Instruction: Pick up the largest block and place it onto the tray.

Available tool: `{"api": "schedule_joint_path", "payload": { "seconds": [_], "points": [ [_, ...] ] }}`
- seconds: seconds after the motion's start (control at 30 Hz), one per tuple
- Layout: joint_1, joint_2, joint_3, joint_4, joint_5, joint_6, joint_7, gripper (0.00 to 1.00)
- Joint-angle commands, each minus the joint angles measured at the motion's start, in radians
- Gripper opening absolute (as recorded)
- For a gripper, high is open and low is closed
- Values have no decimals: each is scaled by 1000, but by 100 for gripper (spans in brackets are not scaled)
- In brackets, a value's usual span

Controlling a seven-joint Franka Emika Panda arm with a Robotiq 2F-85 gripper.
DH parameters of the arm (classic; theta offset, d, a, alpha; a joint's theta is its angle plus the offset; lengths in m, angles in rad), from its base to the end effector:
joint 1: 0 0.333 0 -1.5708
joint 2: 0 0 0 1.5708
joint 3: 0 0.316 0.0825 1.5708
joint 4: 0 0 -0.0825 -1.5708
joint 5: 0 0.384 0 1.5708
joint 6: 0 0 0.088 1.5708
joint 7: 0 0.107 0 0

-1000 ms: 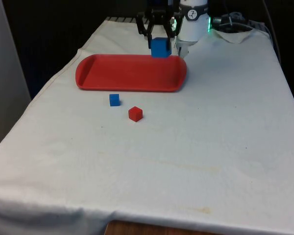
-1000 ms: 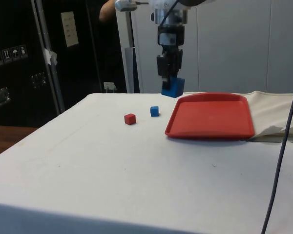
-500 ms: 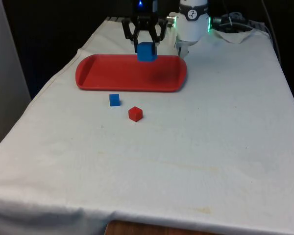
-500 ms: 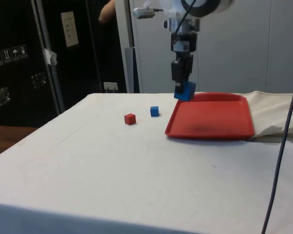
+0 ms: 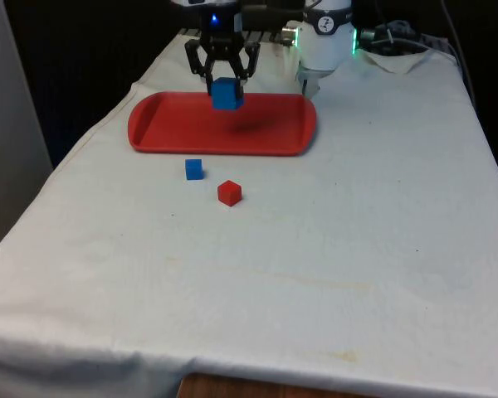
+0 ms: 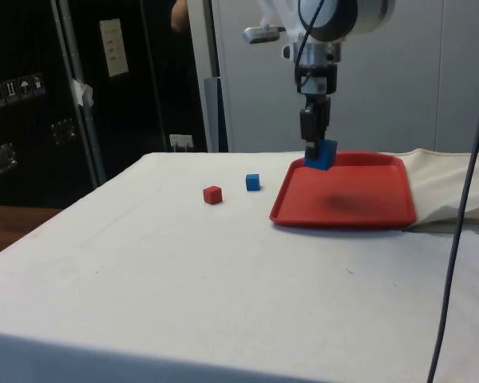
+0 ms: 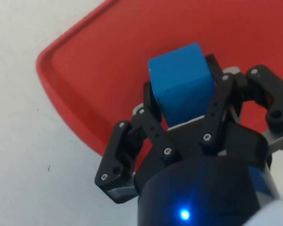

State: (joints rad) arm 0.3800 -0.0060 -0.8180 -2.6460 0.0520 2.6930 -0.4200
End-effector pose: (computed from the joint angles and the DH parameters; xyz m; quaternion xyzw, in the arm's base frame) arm 0.3897 -0.1840 0.2494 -0.9991 0.0322 -0.0290 0.0022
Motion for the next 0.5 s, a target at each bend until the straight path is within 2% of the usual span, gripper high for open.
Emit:
{"api": "schedule_joint_path", "payload": {
  "seconds": [0.0, 0.07, 0.1, 0.17, 0.3, 0.33, 0.4, 0.43, 0.47],
  "points": [
    [-2, 1, -6, -6, 25, 11, -39, 6],
    [-2, 15, -12, -7, 45, 17, -70, 6],
    [0, 22, -12, 1, 30, 6, -50, 6],
    [-4, 37, -19, -13, 76, 29, -117, 6],
    [-6, 61, -27, -20, 124, 44, -185, 6],
    [-5, 73, -26, -23, 155, 51, -212, 6],
    [-4, 84, -22, -25, 185, 57, -234, 6],
    [-2, 96, -31, -12, 166, 39, -221, 6],
    [-4, 90, -20, -26, 198, 61, -244, 6]
  ]
}}
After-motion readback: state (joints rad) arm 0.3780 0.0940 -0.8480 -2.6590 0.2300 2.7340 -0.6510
